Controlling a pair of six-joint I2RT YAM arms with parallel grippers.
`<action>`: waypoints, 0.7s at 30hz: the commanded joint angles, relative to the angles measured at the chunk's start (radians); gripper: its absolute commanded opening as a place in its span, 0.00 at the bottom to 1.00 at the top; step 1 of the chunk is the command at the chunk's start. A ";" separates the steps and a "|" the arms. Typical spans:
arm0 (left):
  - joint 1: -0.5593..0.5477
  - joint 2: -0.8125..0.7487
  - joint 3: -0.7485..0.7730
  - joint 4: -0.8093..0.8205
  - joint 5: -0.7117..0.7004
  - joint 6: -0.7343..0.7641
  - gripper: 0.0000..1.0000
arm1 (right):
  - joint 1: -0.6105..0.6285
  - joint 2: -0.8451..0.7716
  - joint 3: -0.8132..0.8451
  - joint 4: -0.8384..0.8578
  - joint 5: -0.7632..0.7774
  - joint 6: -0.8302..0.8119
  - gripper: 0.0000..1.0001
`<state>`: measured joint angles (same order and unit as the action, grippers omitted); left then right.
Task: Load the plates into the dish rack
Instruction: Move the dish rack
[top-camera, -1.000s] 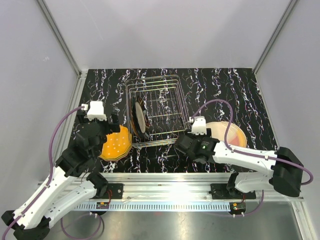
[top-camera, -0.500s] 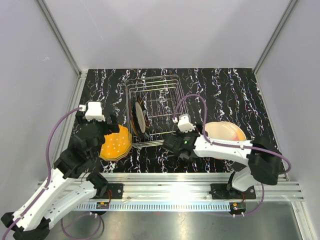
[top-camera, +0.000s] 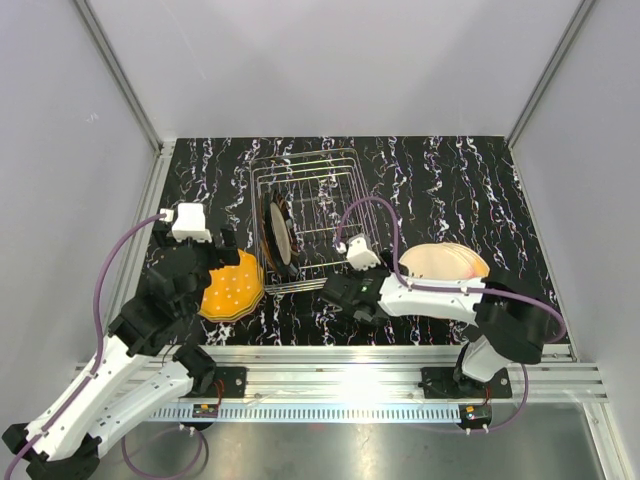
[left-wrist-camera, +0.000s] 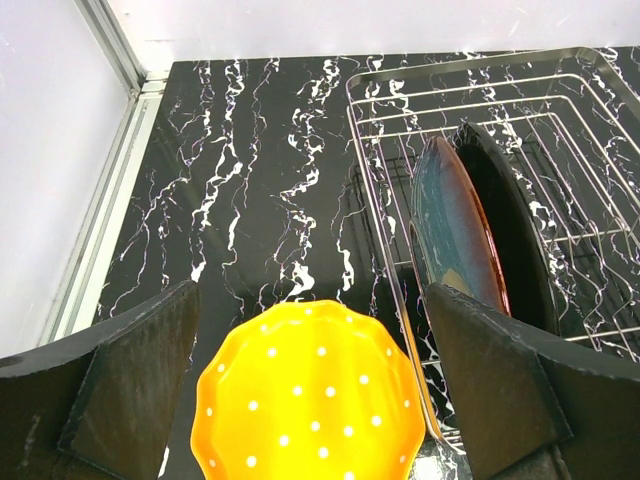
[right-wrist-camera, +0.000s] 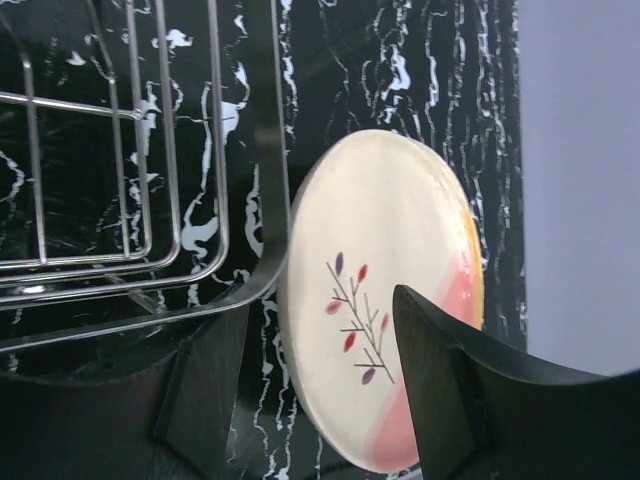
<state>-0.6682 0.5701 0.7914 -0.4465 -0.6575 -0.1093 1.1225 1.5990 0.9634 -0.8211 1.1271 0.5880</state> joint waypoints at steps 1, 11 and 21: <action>0.002 0.004 -0.001 0.057 0.012 -0.004 0.99 | -0.007 -0.086 -0.023 0.249 -0.057 -0.185 0.67; 0.002 0.001 -0.004 0.058 -0.004 -0.001 0.99 | -0.136 -0.106 -0.012 0.542 -0.252 -0.338 0.64; 0.002 -0.001 -0.001 0.058 0.016 -0.004 0.99 | -0.188 -0.223 -0.051 0.283 -0.251 -0.096 0.63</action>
<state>-0.6682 0.5713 0.7914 -0.4461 -0.6571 -0.1093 0.9321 1.4048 0.9031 -0.4118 0.8474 0.3531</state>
